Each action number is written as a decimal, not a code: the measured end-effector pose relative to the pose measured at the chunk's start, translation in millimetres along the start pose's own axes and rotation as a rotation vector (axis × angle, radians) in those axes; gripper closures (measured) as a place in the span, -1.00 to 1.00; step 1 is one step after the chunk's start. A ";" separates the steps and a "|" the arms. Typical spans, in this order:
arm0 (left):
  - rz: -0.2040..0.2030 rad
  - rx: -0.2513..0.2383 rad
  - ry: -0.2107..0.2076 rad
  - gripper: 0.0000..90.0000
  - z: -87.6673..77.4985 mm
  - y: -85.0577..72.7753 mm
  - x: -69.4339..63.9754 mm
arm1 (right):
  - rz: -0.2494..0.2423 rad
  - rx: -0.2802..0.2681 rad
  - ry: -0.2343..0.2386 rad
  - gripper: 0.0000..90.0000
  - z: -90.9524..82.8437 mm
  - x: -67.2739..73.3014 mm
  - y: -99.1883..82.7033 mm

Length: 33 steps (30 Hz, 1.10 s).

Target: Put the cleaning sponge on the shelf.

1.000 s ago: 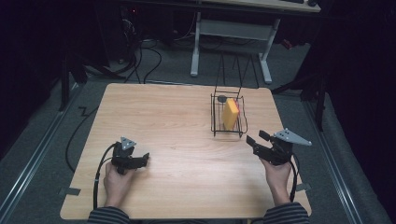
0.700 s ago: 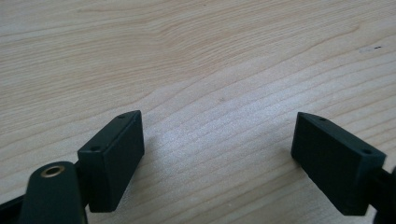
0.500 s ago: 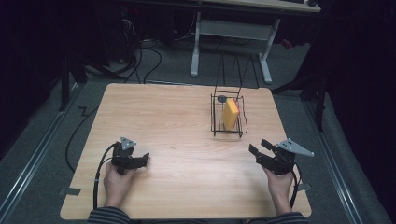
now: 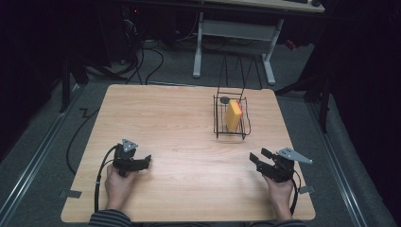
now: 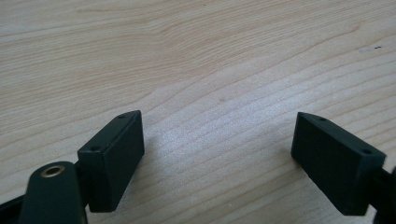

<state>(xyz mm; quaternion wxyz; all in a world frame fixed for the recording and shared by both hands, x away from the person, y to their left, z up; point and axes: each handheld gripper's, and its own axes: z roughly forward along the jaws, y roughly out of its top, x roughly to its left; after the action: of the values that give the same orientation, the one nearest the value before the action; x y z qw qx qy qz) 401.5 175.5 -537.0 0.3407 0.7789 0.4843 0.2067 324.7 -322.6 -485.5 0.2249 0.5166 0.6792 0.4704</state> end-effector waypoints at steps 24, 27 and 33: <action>0.000 0.000 0.000 -0.61 0.0 0.0 0.0 | -0.021 0.114 -0.071 -0.11 26.1 -4.7 -28.0; 0.000 0.000 0.000 -0.61 0.0 0.0 0.0 | -0.041 0.136 -0.089 -0.11 29.2 -5.2 -29.5; 0.000 0.000 0.000 -0.61 0.0 0.0 0.0 | -0.063 0.162 -0.112 -0.11 32.9 -4.1 -30.3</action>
<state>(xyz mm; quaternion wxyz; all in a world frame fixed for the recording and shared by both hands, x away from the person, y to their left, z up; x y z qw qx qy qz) 401.5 175.5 -537.0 0.3406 0.7790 0.4842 0.2068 337.4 -313.7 -527.7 0.2347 0.5371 0.7171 0.3770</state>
